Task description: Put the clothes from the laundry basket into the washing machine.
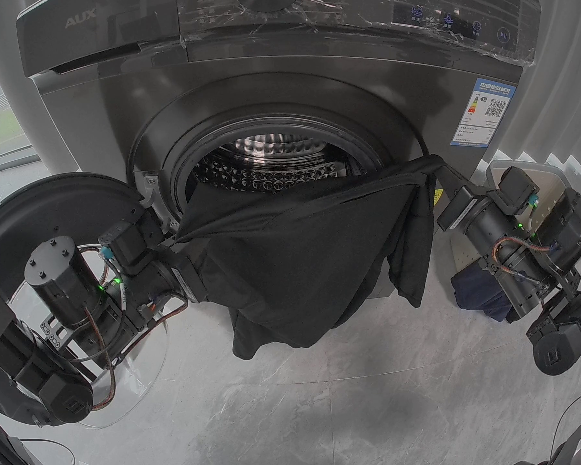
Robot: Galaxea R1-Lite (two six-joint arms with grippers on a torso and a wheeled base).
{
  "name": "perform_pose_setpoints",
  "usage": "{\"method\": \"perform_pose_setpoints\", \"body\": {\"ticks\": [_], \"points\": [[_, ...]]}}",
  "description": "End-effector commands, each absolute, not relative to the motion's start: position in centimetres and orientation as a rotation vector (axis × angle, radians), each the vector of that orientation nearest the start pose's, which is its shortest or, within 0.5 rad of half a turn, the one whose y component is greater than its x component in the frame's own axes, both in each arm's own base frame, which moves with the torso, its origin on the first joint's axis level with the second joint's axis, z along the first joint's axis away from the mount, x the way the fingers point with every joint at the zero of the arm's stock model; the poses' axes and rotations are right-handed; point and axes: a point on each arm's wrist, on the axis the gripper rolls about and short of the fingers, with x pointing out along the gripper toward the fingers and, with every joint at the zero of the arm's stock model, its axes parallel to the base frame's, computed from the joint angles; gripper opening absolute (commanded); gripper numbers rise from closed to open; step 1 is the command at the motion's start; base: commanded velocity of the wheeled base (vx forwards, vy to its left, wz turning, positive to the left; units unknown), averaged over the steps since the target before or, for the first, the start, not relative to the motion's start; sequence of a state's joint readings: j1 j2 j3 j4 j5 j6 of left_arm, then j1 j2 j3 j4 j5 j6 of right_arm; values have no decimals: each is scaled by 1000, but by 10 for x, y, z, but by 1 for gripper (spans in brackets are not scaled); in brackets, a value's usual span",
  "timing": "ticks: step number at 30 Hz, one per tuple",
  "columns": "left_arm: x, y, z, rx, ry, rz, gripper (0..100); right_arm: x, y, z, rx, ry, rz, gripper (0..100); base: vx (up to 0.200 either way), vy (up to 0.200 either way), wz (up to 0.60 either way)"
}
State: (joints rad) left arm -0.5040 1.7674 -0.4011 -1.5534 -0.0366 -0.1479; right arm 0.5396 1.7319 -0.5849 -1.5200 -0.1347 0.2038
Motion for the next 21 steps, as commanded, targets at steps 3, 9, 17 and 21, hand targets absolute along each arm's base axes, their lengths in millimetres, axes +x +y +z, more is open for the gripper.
{"method": "perform_pose_setpoints", "body": {"ticks": [3,9,17,21], "points": [[232,-130,165,-195,-174,-558,0,240,142,209,327,-326,441,0,0,0,0],[232,-131,163,-186,-170,-558,0,235,140,212,328,-331,446,0,0,0,0],[234,-132,169,-199,-192,-560,0,227,135,202,307,-293,448,0,0,0,0],[235,-131,170,-203,-195,-557,0,226,134,198,301,-277,451,0,0,0,0]]}}
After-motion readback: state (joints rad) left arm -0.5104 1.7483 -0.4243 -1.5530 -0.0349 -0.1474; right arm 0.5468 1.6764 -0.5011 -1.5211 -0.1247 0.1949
